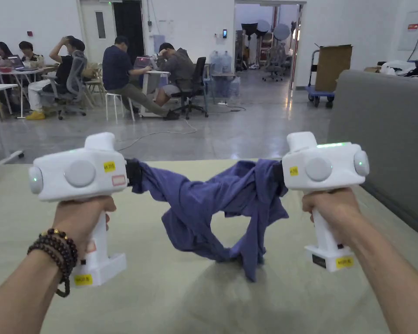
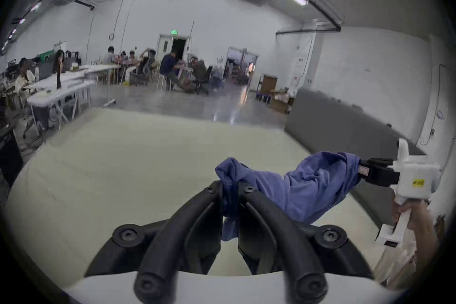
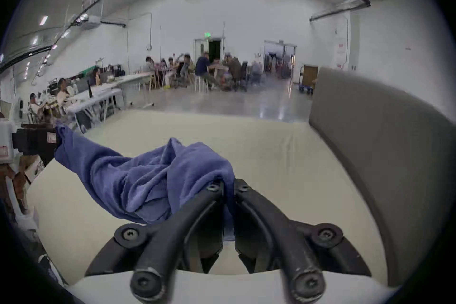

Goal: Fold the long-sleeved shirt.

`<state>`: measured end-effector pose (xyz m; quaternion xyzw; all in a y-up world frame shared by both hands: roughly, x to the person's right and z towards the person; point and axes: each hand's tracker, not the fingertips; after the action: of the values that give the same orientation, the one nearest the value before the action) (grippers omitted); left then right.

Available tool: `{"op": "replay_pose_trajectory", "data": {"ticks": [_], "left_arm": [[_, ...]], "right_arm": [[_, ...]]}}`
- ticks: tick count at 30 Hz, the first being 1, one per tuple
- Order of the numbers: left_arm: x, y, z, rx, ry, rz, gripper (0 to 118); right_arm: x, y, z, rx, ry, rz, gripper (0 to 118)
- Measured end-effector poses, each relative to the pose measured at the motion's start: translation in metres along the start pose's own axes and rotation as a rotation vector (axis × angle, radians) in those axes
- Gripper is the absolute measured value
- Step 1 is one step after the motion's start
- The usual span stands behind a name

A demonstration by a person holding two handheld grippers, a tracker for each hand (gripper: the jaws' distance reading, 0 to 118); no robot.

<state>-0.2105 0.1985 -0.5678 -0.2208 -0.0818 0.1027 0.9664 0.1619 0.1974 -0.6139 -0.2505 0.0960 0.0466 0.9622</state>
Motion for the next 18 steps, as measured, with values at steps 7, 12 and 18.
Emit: {"op": "replay_pose_trajectory", "data": {"ticks": [7, 12, 18], "left_arm": [[-0.016, -0.133, -0.030, -0.184, -0.002, 0.104, 7], [-0.024, -0.156, -0.013, -0.176, -0.015, 0.078, 7], [-0.028, -0.233, 0.051, -0.146, 0.012, 0.086, 7]], "right_arm": [[-0.007, -0.121, -0.061, -0.190, 0.015, -0.079, 2], [-0.011, -0.155, -0.037, -0.176, 0.024, -0.107, 2], [-0.038, -0.240, 0.039, -0.208, -0.013, -0.014, 3]]}}
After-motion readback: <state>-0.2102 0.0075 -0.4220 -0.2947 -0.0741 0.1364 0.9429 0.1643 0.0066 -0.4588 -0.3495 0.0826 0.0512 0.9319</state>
